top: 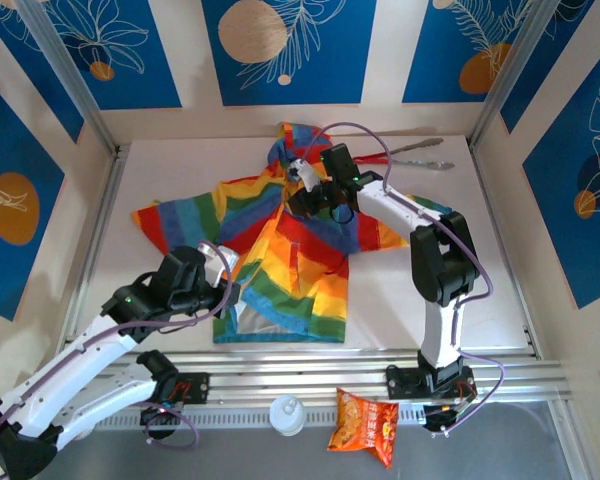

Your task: Zip up the jacket

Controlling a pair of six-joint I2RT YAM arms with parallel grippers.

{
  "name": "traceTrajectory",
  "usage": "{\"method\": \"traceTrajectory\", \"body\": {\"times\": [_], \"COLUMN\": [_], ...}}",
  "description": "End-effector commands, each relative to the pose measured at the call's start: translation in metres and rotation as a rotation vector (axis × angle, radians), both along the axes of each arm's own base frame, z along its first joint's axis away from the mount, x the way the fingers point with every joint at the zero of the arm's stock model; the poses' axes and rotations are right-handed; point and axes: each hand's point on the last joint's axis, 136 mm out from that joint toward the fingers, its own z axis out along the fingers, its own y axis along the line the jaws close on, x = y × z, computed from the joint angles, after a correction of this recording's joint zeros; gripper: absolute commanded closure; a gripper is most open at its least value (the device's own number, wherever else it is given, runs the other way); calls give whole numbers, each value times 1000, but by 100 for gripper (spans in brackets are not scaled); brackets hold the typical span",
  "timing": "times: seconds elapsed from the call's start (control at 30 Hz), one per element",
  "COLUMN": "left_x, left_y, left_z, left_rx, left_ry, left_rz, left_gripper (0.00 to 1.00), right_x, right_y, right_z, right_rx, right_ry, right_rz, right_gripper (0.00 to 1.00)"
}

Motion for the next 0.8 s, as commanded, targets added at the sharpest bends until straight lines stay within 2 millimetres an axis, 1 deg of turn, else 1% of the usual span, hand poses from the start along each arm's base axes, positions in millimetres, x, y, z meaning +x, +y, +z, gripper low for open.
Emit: {"method": "traceTrajectory", "body": {"times": [0.0, 0.33, 0.43, 0.63, 0.77], "left_x": [-19, -19, -18, -18, -19], "left_y": [9, 9, 9, 9, 9], "left_z": [-10, -12, -15, -19, -21], "left_rx": [26, 24, 28, 32, 33], "left_ry": [77, 77, 79, 82, 89], "left_rz": [-9, -7, -6, -3, -2], "left_gripper": [100, 100, 100, 100, 100], "right_x": [40, 72, 80, 93, 100], "right_y": [-21, -28, -31, -35, -38], "right_z": [5, 8, 6, -8, -11], "right_rx": [-36, -45, -43, -42, -35], "right_ry": [-71, -79, -74, -43, -31], "right_rz": [-83, -108, -115, -125, -135], "right_gripper": [100, 100, 100, 100, 100]}}
